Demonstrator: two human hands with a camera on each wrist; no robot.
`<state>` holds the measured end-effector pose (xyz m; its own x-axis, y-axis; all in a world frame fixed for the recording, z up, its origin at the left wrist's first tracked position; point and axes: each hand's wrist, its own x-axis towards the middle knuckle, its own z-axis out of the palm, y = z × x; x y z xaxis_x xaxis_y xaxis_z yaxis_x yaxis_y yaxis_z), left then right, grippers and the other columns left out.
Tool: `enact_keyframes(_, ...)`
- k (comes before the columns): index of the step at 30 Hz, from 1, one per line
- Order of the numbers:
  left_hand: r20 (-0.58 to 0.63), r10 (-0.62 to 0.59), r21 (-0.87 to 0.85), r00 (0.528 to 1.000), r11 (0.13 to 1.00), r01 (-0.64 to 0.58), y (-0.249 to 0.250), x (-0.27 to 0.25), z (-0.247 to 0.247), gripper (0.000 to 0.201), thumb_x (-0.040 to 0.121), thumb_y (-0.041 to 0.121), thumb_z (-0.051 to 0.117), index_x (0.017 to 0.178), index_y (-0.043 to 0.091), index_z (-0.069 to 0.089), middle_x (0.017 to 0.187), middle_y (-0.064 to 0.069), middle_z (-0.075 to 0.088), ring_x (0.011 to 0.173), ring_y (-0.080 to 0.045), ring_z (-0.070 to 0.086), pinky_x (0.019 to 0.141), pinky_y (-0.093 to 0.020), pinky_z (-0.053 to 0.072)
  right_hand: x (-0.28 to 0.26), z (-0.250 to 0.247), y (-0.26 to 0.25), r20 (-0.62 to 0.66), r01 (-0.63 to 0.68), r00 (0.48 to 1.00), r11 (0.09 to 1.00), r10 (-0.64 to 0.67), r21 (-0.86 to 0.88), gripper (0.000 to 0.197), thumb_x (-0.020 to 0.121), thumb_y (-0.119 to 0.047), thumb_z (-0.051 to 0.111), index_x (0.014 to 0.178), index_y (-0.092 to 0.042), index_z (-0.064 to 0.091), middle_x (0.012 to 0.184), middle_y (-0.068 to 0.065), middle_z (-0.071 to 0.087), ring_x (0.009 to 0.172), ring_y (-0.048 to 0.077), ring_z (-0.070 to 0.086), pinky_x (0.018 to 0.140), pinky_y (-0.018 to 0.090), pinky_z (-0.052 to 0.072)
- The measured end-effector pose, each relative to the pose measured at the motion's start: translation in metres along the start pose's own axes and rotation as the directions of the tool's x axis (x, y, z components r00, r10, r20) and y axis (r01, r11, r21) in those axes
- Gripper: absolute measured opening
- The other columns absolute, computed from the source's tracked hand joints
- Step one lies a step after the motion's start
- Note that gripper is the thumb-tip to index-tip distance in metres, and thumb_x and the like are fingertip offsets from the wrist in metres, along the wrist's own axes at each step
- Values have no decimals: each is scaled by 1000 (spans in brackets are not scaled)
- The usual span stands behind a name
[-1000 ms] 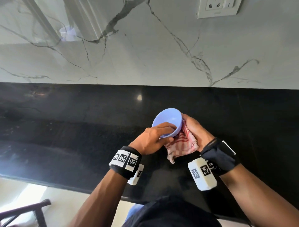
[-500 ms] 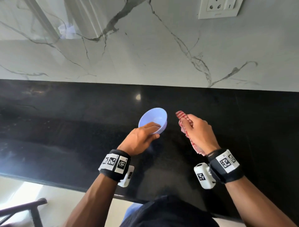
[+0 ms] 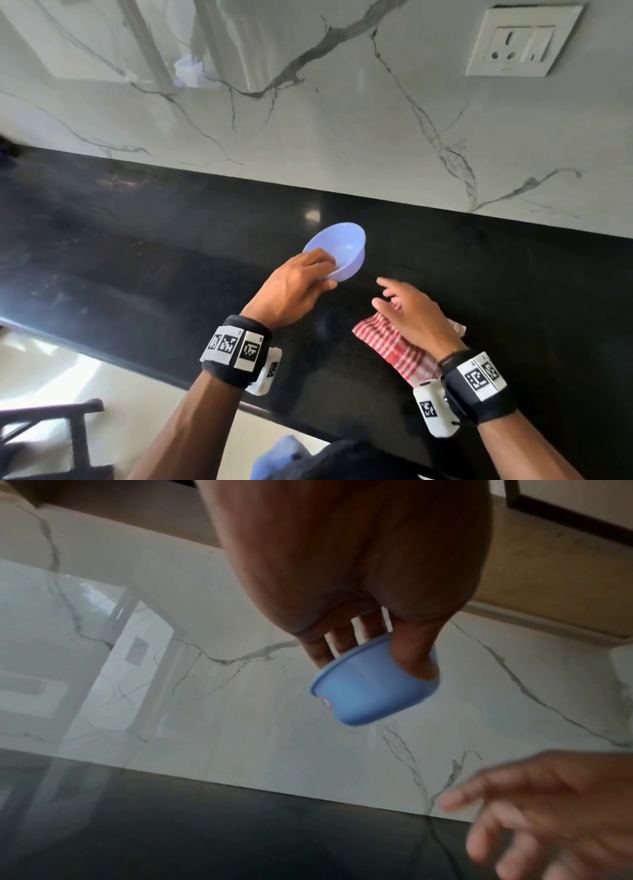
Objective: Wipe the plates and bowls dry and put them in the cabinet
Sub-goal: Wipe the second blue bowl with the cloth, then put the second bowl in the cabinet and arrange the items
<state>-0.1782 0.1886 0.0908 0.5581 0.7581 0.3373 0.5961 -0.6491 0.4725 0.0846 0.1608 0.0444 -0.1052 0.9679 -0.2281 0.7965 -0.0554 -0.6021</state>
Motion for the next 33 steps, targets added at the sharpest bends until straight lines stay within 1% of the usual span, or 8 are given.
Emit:
enact_keyframes(3,27,68,21,997,997,-69,-2,-7,-15,25,99,27,56,103,8,72,109,-4,67,94,-27,63,83,-42,55,-5,-21,-22,-129,143,986,949,-111,280,74,93,-57,62,154,-52,20,138,-19,49,106,2,66,91,30,52)
enact_keyframes(5,24,105,25,994,994,-106,-2,-9,-25,23,99,26,56,105,11,72,108,0,66,93,-23,60,81,-37,53,-9,-37,-39,-146,259,965,886,-218,384,82,88,-53,69,151,-60,16,143,-20,43,104,4,69,88,29,54)
enact_keyframes(10,-45,171,85,984,982,-167,2,-12,-67,23,97,29,57,108,18,73,112,6,61,97,-19,57,79,-29,50,-19,-69,-92,-108,416,907,826,-407,379,61,87,-44,71,140,-56,42,144,-24,46,106,7,69,88,26,56)
enact_keyframes(14,-118,267,150,957,957,-248,13,-9,-110,22,96,28,60,103,14,75,110,6,60,94,-20,56,75,-25,46,-28,-89,-133,-203,480,877,779,-435,403,41,83,-39,73,121,-45,59,128,-20,62,100,11,71,85,21,54)
enact_keyframes(19,-211,341,147,916,938,-316,31,1,-180,15,96,25,67,104,14,75,105,6,69,97,-20,58,87,-27,47,-44,-124,-179,-343,572,815,743,-467,347,32,77,-34,79,107,-29,66,118,-14,67,92,12,72,79,19,55)
enact_keyframes(26,-464,413,174,783,910,-377,69,30,-266,26,92,27,77,113,12,76,115,6,65,114,-13,58,103,-23,42,-67,-179,-247,-608,706,642,669,-467,231,29,74,-39,79,100,-30,68,107,-16,71,74,11,69,63,24,54)
enact_keyframes(29,-543,383,159,747,921,-357,83,45,-292,32,89,24,80,119,15,73,121,3,61,118,-16,57,102,-25,44,-74,-202,-274,-682,750,564,635,-466,186,28,74,-41,79,99,-33,69,108,-14,71,73,13,68,62,32,54)
enact_keyframes(33,-727,251,7,639,934,-358,100,67,-320,35,92,20,76,125,23,64,124,6,58,109,-16,63,94,-23,51,-83,-237,-315,-758,785,462,610,-459,109,29,75,-48,78,98,-33,69,103,-12,72,73,17,71,64,44,56)
